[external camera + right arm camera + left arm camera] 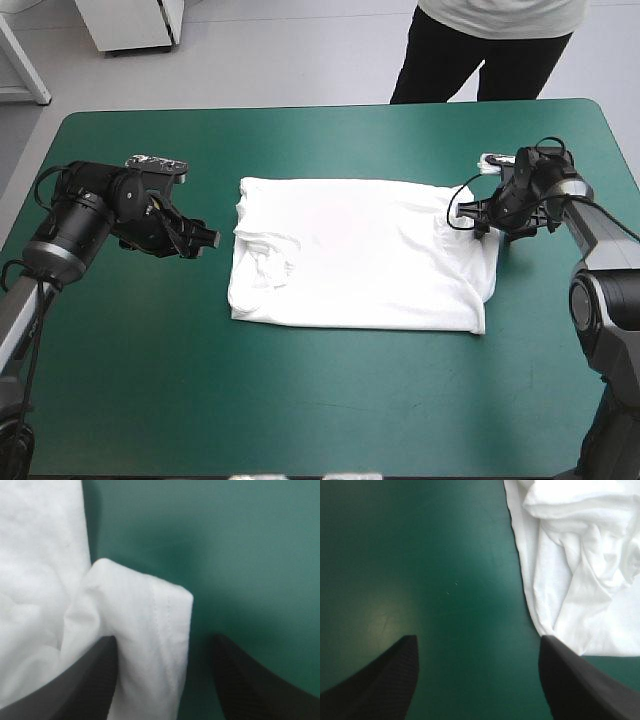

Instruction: Fold the cloth

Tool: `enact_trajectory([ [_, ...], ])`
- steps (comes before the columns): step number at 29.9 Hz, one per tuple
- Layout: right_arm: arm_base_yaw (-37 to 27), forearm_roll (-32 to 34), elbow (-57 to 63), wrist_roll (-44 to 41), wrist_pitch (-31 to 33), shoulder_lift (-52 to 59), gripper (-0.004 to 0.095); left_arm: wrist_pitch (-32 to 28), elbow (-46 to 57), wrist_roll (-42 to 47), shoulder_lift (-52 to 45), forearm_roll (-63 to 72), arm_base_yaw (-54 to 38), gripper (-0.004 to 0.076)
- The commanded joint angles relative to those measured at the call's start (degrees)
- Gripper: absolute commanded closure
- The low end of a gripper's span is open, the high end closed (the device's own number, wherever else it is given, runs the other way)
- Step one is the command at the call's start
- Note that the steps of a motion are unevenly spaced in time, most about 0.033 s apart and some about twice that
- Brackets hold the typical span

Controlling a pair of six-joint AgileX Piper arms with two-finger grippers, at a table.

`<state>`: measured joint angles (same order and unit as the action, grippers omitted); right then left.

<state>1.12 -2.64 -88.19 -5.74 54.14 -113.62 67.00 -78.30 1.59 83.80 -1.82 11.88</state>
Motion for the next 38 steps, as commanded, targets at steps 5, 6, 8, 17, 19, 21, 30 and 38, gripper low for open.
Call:
enact_trajectory([
  [5,-0.46,-0.65,-0.71,0.01,0.80,0.47,0.0919,-1.46,-1.39,0.63,-2.24,0.68,-0.10,0.0231],
  [6,-0.46,-0.65,-0.71,0.10,0.79,0.76,0.0916,-1.46,-1.39,0.74,-2.24,0.68,-0.10,0.0231],
  [8,-0.46,-1.38,-0.93,0.79,0.91,1.55,0.0927,-1.36,-1.39,0.84,-2.24,0.68,-0.10,0.0231],
  [17,0.56,-6.51,-5.79,2.00,2.35,7.71,0.0925,-1.62,-1.39,0.84,-2.24,2.85,-0.10,0.0231],
  [19,1.95,-7.35,-7.51,3.45,3.38,8.96,0.0925,-1.62,-1.39,0.84,-2.24,2.85,-0.10,0.0231],
  [21,3.69,-8.46,-8.76,4.14,3.83,9.47,0.0925,-1.62,-1.39,0.84,-2.24,2.85,-0.10,0.0231],
  [30,11.85,-11.52,-9.76,4.39,2.99,6.68,0.0925,-1.62,-1.39,0.84,-2.24,3.12,-0.10,0.0231],
  [38,16.69,-13.67,-9.76,5.21,1.76,1.38,0.0920,-1.62,-1.39,0.84,-2.24,3.48,-0.10,0.0231],
])
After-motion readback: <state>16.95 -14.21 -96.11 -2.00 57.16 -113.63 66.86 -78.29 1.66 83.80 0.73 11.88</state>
